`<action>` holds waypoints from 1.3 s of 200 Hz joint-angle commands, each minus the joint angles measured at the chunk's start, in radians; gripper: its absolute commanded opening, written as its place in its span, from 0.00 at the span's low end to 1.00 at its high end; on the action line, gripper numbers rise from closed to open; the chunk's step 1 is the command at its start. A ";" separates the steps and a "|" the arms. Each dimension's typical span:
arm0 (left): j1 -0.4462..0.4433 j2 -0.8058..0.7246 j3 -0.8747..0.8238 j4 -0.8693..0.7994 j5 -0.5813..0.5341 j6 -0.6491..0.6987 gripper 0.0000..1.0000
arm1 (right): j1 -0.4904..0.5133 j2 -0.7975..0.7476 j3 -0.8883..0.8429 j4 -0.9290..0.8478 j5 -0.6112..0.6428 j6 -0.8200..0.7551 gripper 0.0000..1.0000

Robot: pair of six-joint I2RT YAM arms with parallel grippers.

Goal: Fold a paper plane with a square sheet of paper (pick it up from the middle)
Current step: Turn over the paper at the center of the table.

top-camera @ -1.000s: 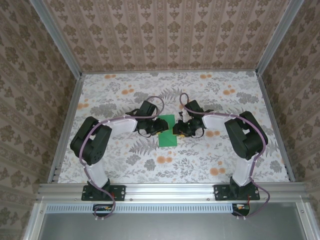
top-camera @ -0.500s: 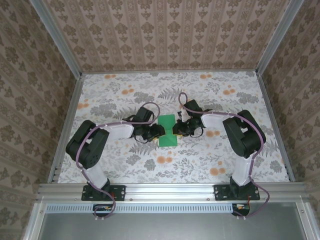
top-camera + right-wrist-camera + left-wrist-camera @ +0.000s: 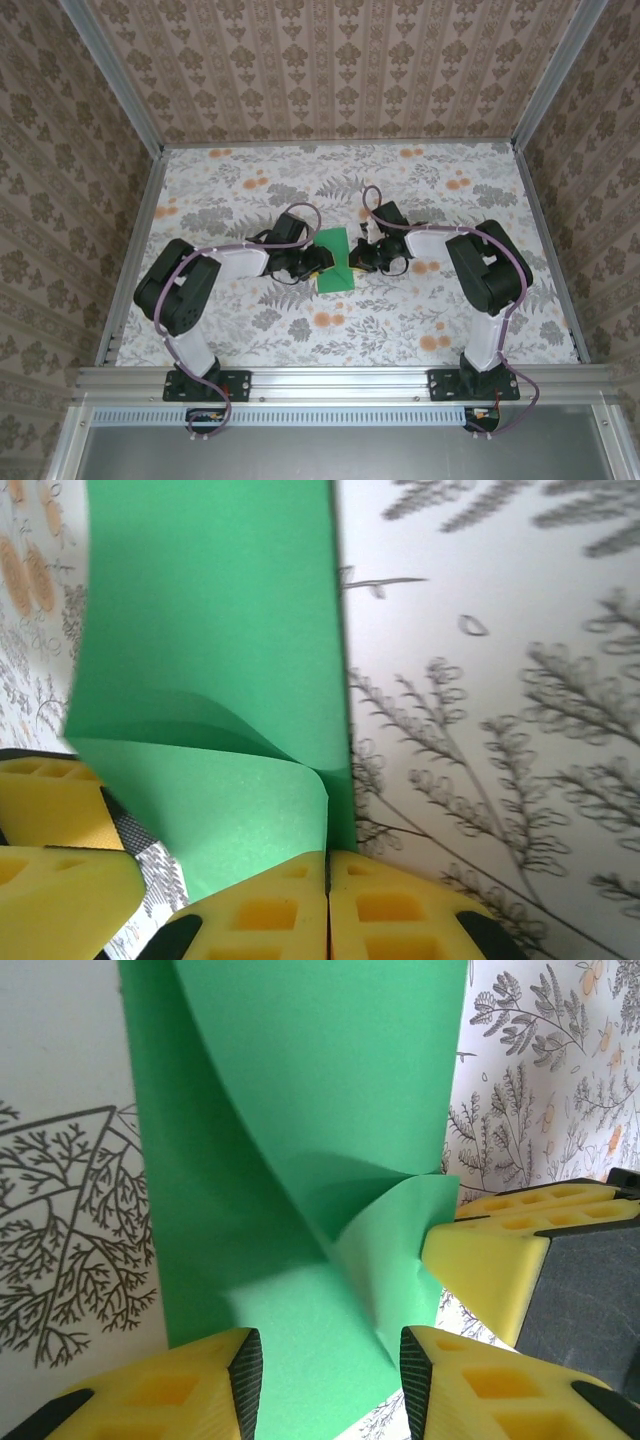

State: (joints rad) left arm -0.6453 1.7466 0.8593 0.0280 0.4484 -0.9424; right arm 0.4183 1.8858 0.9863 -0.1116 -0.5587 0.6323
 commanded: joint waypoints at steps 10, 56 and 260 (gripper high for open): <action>0.006 0.023 0.000 0.021 0.009 -0.019 0.44 | -0.015 -0.043 -0.046 0.069 0.002 0.059 0.07; 0.006 0.037 0.009 0.050 0.022 -0.012 0.43 | -0.022 -0.073 -0.086 0.112 0.005 0.093 0.07; -0.002 0.032 -0.037 0.279 0.065 0.011 0.55 | -0.032 -0.062 -0.080 0.077 0.009 0.086 0.08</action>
State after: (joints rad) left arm -0.6456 1.7741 0.8352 0.2581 0.4950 -0.9466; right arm 0.3935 1.8427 0.9115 -0.0254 -0.5606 0.7116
